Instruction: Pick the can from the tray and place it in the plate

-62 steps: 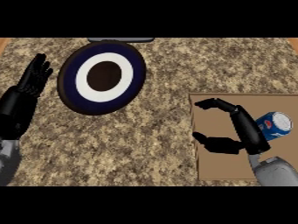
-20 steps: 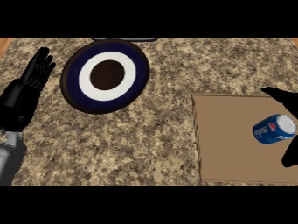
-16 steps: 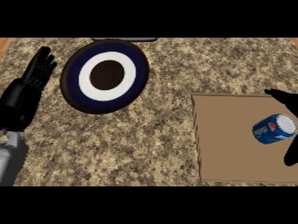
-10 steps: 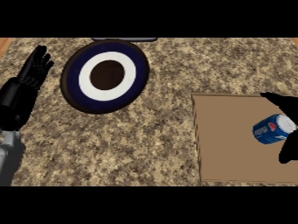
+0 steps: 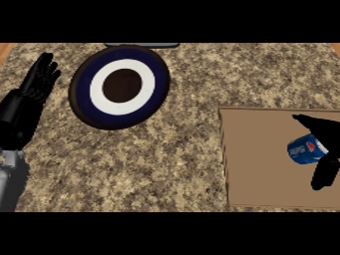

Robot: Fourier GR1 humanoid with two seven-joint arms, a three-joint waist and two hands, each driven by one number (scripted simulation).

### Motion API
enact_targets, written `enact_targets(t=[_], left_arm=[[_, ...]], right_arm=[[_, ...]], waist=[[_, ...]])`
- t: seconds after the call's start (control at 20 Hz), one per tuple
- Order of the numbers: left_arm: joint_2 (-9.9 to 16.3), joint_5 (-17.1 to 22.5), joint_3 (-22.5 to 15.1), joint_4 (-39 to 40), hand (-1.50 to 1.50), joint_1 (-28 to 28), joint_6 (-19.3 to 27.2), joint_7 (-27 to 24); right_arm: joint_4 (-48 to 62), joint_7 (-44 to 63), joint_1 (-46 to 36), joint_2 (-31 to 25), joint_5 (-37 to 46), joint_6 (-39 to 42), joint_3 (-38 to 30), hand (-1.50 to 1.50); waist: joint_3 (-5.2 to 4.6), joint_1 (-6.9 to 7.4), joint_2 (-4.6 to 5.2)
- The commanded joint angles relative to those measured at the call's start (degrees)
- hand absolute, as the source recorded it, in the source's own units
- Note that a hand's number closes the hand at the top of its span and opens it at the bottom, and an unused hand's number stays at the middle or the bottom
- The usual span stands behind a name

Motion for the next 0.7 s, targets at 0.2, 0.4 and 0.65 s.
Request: enact_targets(t=[0.2,0.4,0.65], left_arm=[[-1.9,-2.2,-0.5,1.8,0.0,-1.2,0.5,-0.6],[-1.1,-0.6,0.7,-1.0,0.0,-3.4,0.1,5.2],[-1.8,-1.1,0.9,1.4,0.0,0.0,-1.5,-2.6]], right_arm=[[4.6,-12.9,-0.8,1.2,8.0,-13.5,-0.9,1.5],[7.6,-14.6,-3.5,2.5,12.3,-19.3,-1.6,1.5],[13.7,-10.4,-2.7,12.8,16.8,-34.2,-2.3,1.5]], waist=[[0.34,-0.14,0.3],[0.35,0.13,0.25],[0.37,0.66,0.56]])
